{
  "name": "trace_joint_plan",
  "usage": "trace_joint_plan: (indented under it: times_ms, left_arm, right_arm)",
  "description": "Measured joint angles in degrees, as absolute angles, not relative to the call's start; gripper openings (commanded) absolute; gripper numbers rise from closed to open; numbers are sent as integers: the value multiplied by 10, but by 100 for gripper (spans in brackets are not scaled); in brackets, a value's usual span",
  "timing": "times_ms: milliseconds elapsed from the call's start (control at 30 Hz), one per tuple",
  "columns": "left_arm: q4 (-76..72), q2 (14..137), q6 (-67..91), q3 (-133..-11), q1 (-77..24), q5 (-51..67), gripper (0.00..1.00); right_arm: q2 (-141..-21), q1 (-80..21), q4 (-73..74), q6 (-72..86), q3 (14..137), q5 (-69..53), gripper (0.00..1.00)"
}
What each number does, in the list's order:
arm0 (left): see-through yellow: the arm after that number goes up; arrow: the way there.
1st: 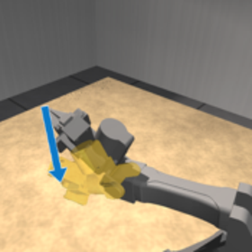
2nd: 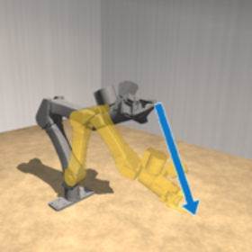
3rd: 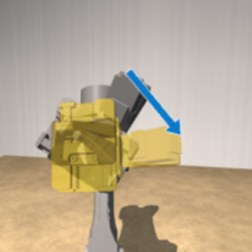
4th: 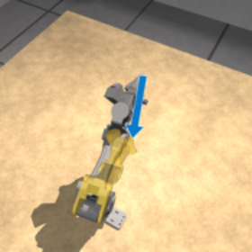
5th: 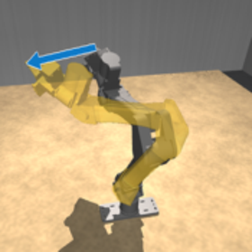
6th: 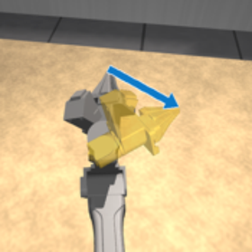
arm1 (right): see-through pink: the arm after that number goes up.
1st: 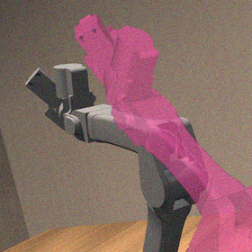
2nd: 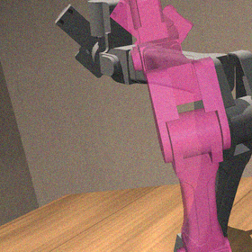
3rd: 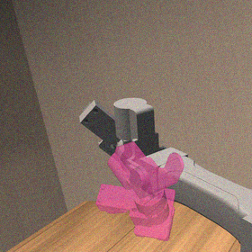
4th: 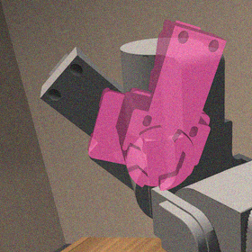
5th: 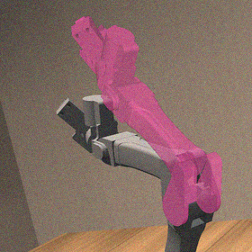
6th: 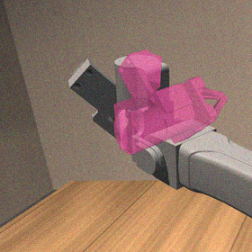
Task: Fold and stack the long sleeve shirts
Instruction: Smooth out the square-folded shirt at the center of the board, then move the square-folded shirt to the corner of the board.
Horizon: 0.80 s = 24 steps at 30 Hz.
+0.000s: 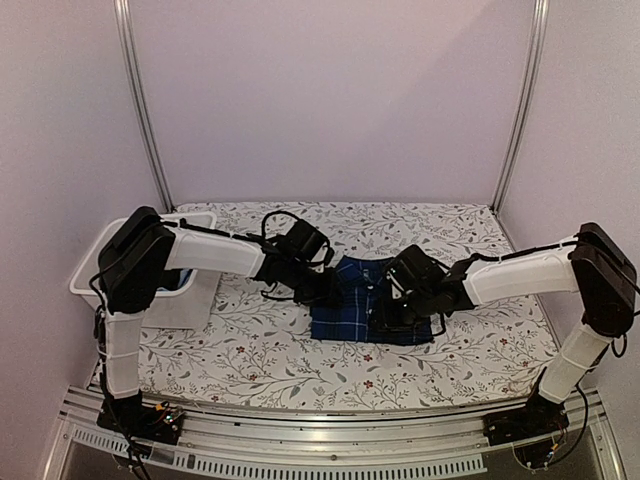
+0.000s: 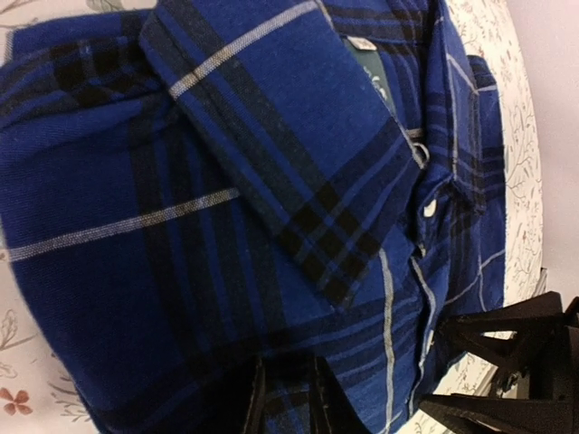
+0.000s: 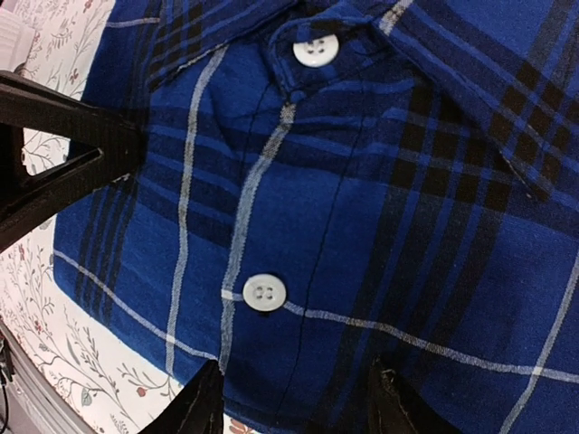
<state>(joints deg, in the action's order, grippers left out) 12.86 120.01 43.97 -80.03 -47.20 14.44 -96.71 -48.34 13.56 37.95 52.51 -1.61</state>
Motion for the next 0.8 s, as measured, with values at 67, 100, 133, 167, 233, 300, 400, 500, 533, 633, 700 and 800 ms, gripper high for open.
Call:
trace_joint_plan:
  times_ms: [67,100,133,167,233,300,400,500,533,633,700,800]
  left_arm:
    - [130,1197,439,-799,-472,141,18]
    - [131,1194,439,-796,-472,138,19]
    - [132,1189,439,-791,-471,135,19]
    - [133,1181,438,-785,-470,131,19]
    - [136,1161,437,-770,-468,125,19]
    - [140,1136,437,-754,-465,118,19]
    - [141,1094,436,-729,-455,109,20]
    - [142,1056,435,-707,-442,98,20]
    - [143,1047,435,-702,-439,96,20]
    - [144,1020,433,-684,-430,90,20]
    - [145,1007,433,-672,-428,85,20]
    - [145,992,432,-656,-427,84,20]
  right_arm:
    - [-957,-483,150,379,530,-16,53]
    - [-953,-483,157,379,535,-16,53]
    - [-952,-483,165,378,546,-15,53]
    - [-952,-483,168,376,555,-15,53]
    - [-952,-483,171,372,577,-14,53]
    - [-952,-483,172,368,598,-14,53]
    - [-959,-483,172,360,637,-19,54]
    - [-988,-484,166,351,680,-26,54]
    - [-1001,-484,164,348,692,-31,54]
    - [-1043,-484,155,344,722,-45,54]
    - [-1065,-484,149,343,726,-53,54]
    - [-1087,-483,149,343,725,-57,54]
